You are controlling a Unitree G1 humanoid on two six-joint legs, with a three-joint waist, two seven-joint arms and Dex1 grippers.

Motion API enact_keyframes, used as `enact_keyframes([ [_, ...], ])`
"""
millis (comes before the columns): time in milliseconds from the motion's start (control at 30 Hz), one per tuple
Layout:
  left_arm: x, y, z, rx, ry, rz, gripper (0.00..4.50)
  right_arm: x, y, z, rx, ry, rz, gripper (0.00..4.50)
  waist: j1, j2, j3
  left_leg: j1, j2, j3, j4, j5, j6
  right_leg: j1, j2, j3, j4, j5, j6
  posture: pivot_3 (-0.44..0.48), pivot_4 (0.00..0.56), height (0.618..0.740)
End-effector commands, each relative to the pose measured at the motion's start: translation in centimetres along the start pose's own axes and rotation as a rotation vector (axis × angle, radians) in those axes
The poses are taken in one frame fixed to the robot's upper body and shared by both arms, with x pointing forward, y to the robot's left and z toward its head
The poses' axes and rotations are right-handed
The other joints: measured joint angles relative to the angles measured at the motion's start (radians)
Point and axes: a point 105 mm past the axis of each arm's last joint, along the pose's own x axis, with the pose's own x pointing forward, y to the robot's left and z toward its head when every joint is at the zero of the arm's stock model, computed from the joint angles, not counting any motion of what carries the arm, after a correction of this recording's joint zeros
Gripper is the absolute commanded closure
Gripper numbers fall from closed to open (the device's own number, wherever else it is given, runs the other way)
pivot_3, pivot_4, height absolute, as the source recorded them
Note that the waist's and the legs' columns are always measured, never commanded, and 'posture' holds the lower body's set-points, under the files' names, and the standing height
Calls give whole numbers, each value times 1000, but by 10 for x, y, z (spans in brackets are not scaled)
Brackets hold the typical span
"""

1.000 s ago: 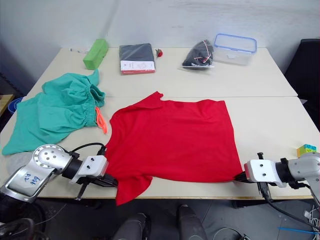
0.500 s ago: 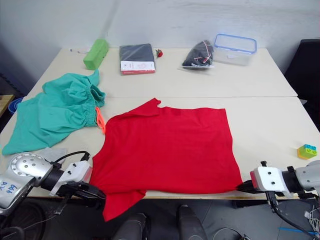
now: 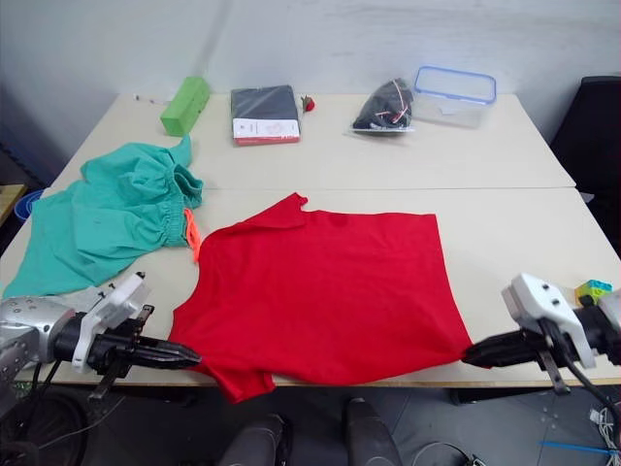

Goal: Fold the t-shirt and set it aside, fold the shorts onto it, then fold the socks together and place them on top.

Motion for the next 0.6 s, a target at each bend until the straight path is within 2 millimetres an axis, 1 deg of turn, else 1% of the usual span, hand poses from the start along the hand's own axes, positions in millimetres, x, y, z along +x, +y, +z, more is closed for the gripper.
enact_keyframes([
  [33,-4,14,12,-90,-101,85,4500,3,-7,5,122,-75,69,4476,1,0,0,0,0,-1,-1,0,0,0,0,-1,0,0,0,0,150,740],
  [133,-7,48,19,-195,-210,258,4500,12,-36,13,235,-153,24,4476,1,0,0,0,0,-1,-1,-1,-1,-1,0,-1,0,-1,0,0,150,740],
  [233,-9,71,23,-284,-274,371,4500,17,-54,22,305,-196,13,4476,3,0,0,-2,0,-1,0,-1,-2,-3,0,0,2,-1,0,0,150,740],
  [367,-14,90,31,-377,-385,474,4500,19,-73,31,381,-253,-18,4476,6,0,0,-11,0,-1,1,0,-3,-13,-1,0,4,0,0,0,150,740],
  [400,-16,96,32,-415,-418,509,4500,19,-78,29,398,-257,-32,4476,6,-1,0,-11,-1,-1,2,-1,-3,-14,-1,0,4,0,0,0,150,740],
  [467,-18,102,33,-464,-452,545,4500,19,-83,26,417,-256,-51,4476,9,-1,-1,-13,-1,-1,2,0,-3,-16,-1,0,5,0,0,0,150,740],
  [500,-18,104,33,-478,-460,553,4500,19,-84,26,422,-255,-55,4476,9,-1,-1,-14,-1,-1,2,0,-3,-16,-1,-1,5,0,0,0,150,740],
  [600,-14,105,30,-528,-462,575,4500,20,-96,17,458,-247,-114,4476,7,-2,-1,-14,-1,0,2,0,-3,-17,-1,0,5,0,0,0,150,740],
])
